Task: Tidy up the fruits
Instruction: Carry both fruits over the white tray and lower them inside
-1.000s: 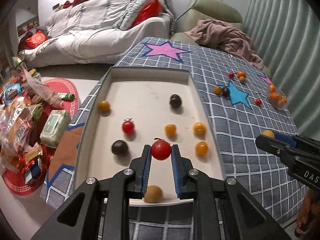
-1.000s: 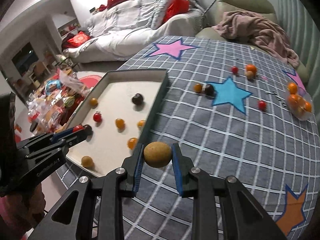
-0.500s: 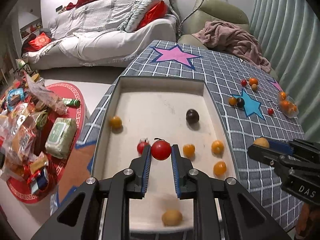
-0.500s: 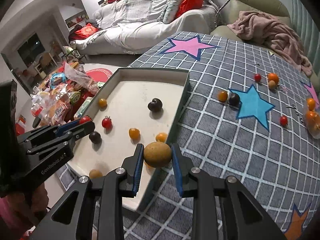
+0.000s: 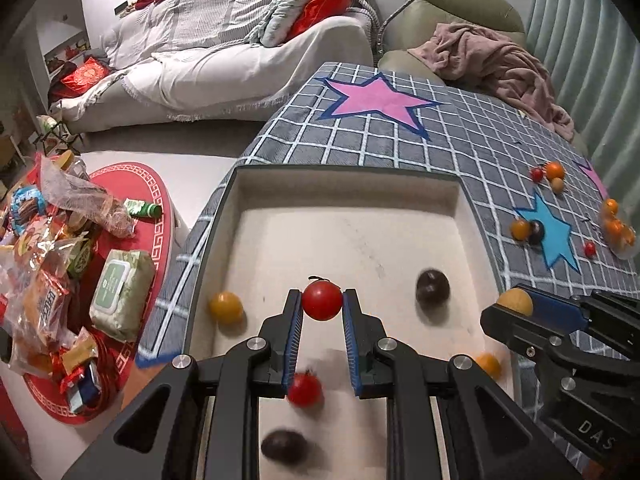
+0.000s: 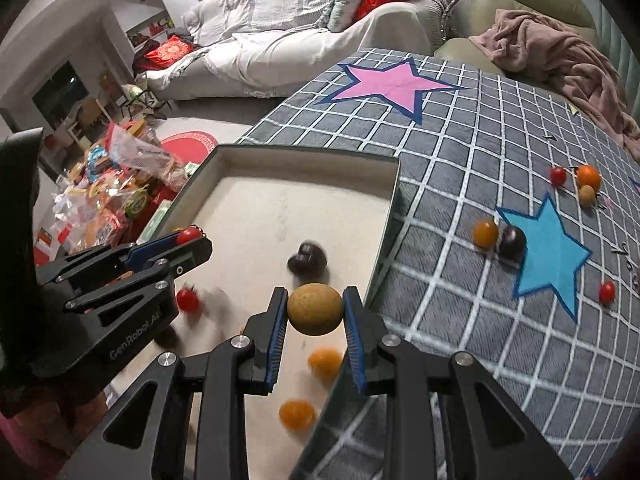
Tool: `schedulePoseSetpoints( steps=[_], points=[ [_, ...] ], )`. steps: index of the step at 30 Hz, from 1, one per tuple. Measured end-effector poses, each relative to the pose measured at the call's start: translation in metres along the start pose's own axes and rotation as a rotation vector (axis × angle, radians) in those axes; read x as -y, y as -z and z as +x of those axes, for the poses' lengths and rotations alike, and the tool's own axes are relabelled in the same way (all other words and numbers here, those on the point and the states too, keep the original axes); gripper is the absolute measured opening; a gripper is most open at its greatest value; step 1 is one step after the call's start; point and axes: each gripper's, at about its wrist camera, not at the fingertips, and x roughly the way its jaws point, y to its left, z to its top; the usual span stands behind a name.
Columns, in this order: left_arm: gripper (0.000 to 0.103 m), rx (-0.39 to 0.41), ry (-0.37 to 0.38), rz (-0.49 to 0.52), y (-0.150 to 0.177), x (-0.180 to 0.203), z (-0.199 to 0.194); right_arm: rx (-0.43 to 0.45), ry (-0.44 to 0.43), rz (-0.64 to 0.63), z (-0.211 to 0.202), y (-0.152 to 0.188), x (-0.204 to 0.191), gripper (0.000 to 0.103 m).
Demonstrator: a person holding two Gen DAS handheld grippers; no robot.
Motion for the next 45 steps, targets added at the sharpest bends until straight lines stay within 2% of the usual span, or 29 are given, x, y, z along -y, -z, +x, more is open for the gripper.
schedulePoseSetpoints(
  steps=[9, 15, 29, 39, 41, 43, 44, 45],
  points=[
    [0.022, -0.059, -0.043, 0.0, -0.016, 0.002, 0.032, -0.004, 0.001, 0.018, 0.023, -0.035, 0.009, 0.03],
    [0.022, -0.079, -0.061, 0.002, -0.018, 0.002, 0.045, -0.037, -0.009, 0.006, 0.04, -0.043, 0.008, 0.03],
    [0.022, -0.058, -0.102, 0.04, -0.021, 0.009, 0.051, -0.076, 0.03, -0.015, 0.065, -0.049, 0.007, 0.03],
    [0.022, -0.048, -0.104, 0.037, -0.022, 0.009, 0.052, -0.094, 0.029, -0.03, 0.069, -0.051, 0.005, 0.03],
    [0.022, -0.045, -0.099, 0.03, -0.021, 0.008, 0.051, -0.1, 0.009, -0.025, 0.068, -0.051, 0.005, 0.033],
    [0.022, -0.044, -0.103, 0.025, -0.02, 0.007, 0.05, -0.095, 0.01, -0.021, 0.065, -0.051, 0.006, 0.039],
    [0.022, -0.044, -0.102, 0.025, -0.019, 0.006, 0.05, -0.091, -0.02, -0.012, 0.064, -0.051, 0.007, 0.048],
    [0.022, -0.045, -0.098, 0.027, -0.019, 0.006, 0.05, -0.084, -0.058, -0.003, 0.061, -0.051, 0.007, 0.062]
  ],
)
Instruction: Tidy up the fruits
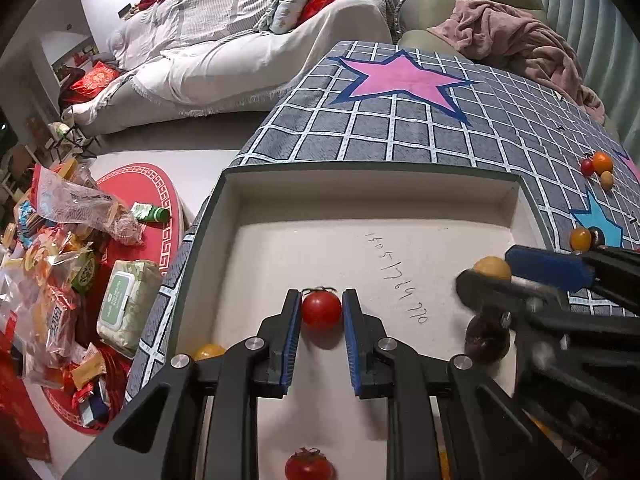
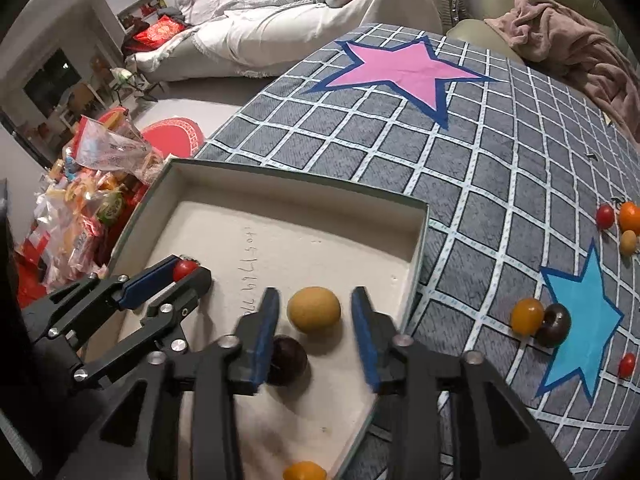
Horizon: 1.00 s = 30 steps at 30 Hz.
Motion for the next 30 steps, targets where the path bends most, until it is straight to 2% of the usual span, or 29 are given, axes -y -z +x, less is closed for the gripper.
schedulePoseSetpoints(
  steps=[1, 3, 4, 5, 6, 7, 9, 13, 14, 26, 30],
  points=[
    [0.022, -0.002, 0.0, 0.001, 0.0, 0.0, 0.0, 0.01, -0.009, -0.002, -0.003, 0.0, -0.002, 0.067],
    [0.023, -0.004, -0.002, 0.004, 0.001, 0.001, -0.002, 0.028, 0.03, -0.029, -0.009, 0.0, -0.009, 0.078],
    [0.043, -0.005, -0.001, 0.001, 0.002, 0.0, -0.003, 0.032, 0.043, -0.043, -0.012, 0.001, -0.012, 0.078],
    [0.08, -0.003, -0.006, -0.004, 0.003, -0.001, -0.005, 0.036, 0.043, -0.049, -0.015, 0.002, -0.013, 0.078],
    [0.093, 0.028, -0.022, -0.012, 0.005, -0.002, -0.012, 0.041, 0.037, -0.042, -0.02, 0.003, -0.013, 0.079],
    [0.098, 0.059, -0.032, -0.016, 0.007, -0.003, -0.017, 0.043, 0.036, -0.034, -0.023, 0.004, -0.012, 0.08],
    [0.098, 0.098, -0.048, -0.007, 0.01, -0.003, -0.029, 0.051, 0.035, -0.014, -0.032, 0.008, -0.009, 0.086],
    [0.098, 0.077, -0.009, -0.006, 0.016, -0.003, -0.042, 0.049, 0.046, -0.001, -0.047, 0.018, -0.008, 0.099],
    [0.103, 0.077, -0.003, -0.008, 0.018, -0.004, -0.045, 0.048, 0.045, -0.001, -0.049, 0.02, -0.009, 0.103],
    [0.102, 0.035, 0.045, -0.02, 0.064, -0.004, -0.093, 0.012, 0.094, -0.052, -0.088, 0.073, -0.03, 0.103],
    [0.102, 0.033, 0.03, -0.011, 0.083, -0.003, -0.109, 0.009, 0.116, -0.068, -0.1, 0.091, -0.038, 0.103]
  ],
)
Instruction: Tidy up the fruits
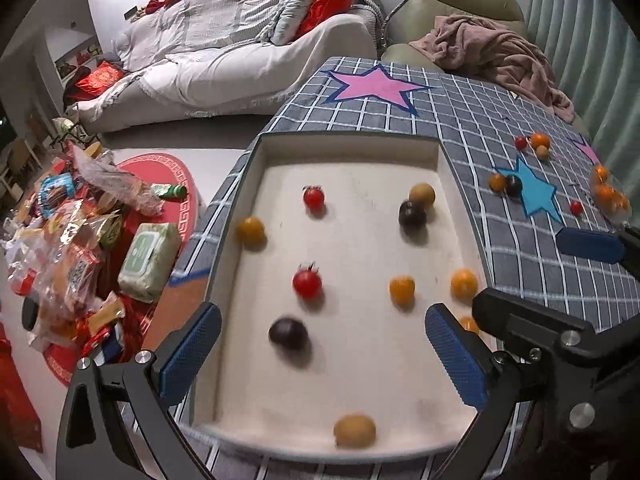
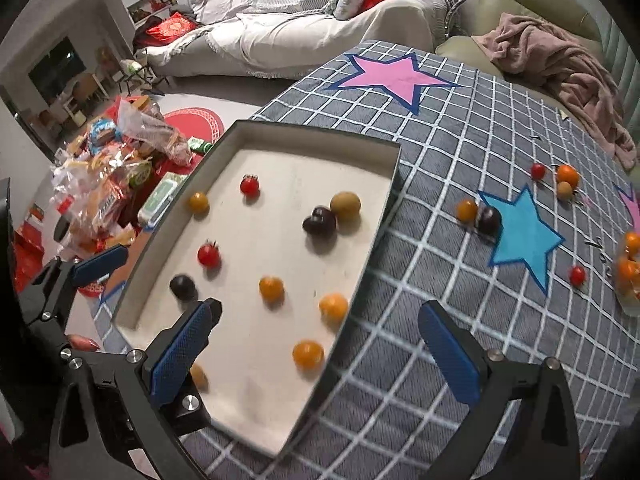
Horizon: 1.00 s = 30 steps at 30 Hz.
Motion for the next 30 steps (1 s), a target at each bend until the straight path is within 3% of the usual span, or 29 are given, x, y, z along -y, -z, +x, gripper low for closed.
schedulePoseSetpoints(
  steps=[12, 30],
  points=[
    [0.102, 0.008, -0.048, 0.014, 0.038, -0.001, -0.038, 0.024, 0.017, -0.02, -0.03, 0.032, -0.02, 0.103],
    [0.102, 0.031, -0.054, 0.031, 0.052, 0.002, -0.059, 0.052, 0.026, -0.037, -0.05, 0.04, -0.032, 0.103]
  ],
)
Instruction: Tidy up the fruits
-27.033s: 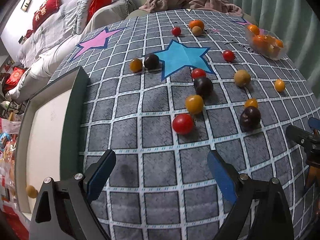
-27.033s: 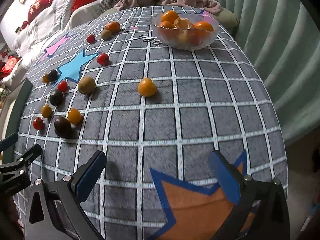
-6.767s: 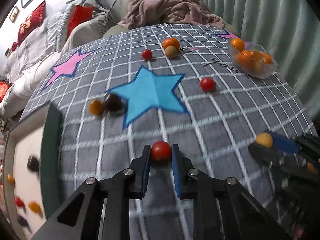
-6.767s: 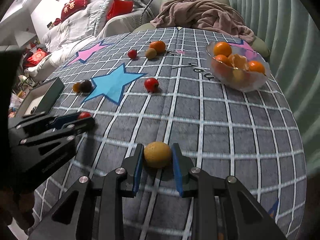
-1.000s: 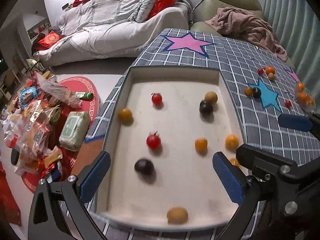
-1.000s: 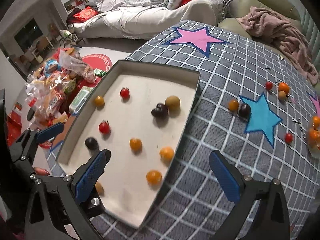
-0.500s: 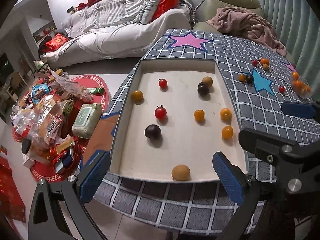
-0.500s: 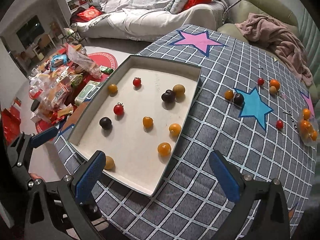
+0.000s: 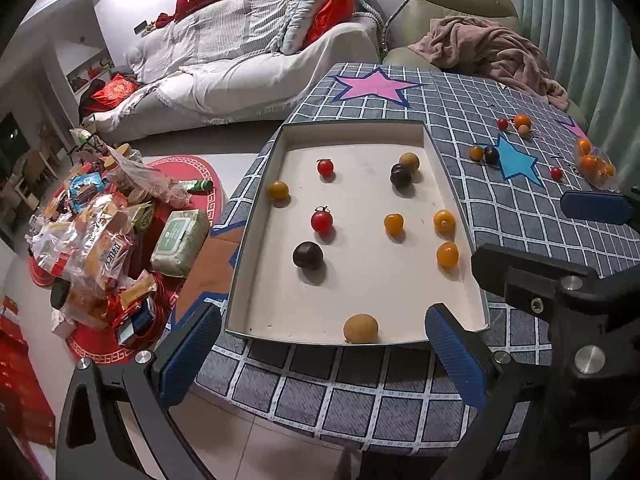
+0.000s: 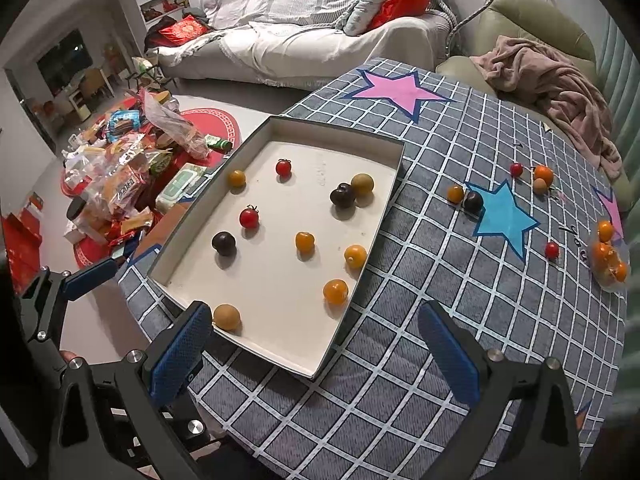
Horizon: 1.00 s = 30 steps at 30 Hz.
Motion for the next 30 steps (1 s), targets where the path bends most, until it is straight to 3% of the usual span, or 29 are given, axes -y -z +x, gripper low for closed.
schedulePoseSetpoints(
  steps=[30],
  points=[
    [0.102, -0.013, -0.021, 0.018, 0.006, 0.011, -0.005, 0.007, -0.025, -0.005, -0.01, 0.005, -0.001, 0.103]
  ],
)
